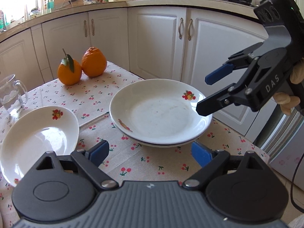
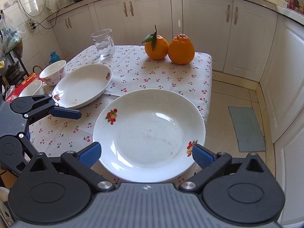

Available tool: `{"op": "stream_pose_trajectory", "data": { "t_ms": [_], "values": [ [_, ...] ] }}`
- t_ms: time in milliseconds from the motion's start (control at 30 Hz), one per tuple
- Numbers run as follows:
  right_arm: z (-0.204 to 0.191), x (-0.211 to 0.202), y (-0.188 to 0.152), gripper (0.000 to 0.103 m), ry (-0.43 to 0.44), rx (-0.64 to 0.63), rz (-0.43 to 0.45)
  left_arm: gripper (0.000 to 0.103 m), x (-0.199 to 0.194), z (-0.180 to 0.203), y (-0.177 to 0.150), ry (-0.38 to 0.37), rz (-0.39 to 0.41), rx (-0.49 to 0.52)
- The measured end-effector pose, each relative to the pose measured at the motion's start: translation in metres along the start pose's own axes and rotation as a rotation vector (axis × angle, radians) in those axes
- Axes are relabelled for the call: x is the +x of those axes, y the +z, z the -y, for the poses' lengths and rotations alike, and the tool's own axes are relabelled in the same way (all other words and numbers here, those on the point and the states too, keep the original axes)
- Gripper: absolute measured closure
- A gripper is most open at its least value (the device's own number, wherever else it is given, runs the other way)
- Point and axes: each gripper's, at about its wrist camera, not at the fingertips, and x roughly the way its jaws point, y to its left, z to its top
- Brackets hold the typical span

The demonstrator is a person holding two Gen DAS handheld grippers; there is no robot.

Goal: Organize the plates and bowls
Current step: 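Withdraw the right tool from the stacked plates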

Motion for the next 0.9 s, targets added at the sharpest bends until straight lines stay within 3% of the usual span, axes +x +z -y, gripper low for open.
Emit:
{"op": "stream_pose_trajectory", "data": {
  "t_ms": [167, 400, 567, 700, 900],
  "values": [
    [-0.025, -0.008, -0.009, 0.0, -0.014, -0.049, 0.02, 0.009, -0.02, -0.001, -0.017, 0.167, 0.0, -0.057],
    [-0.057, -0.012, -0.021, 0.0, -0.021, -0.129, 0.004, 0.009, -0.034, -0.031, -0.042, 0.325, -0.047, -0.214],
    [-0.074, -0.018, -0.026, 0.0, -0.014, -0.168, 0.012, 0.009, -0.04, -0.052, -0.061, 0.388, -0.071, -0.312],
    [-0.084, -0.02, -0.028, 0.0, 0.0, -0.176, 0.019, 0.009, -0.042, -0.061, -0.07, 0.391, -0.073, -0.366],
    [-0.1, -0.011, -0.028, 0.0, 0.049, -0.162, 0.029, 0.009, -0.04, -0.067, -0.075, 0.409, -0.055, -0.388]
  ]
}}
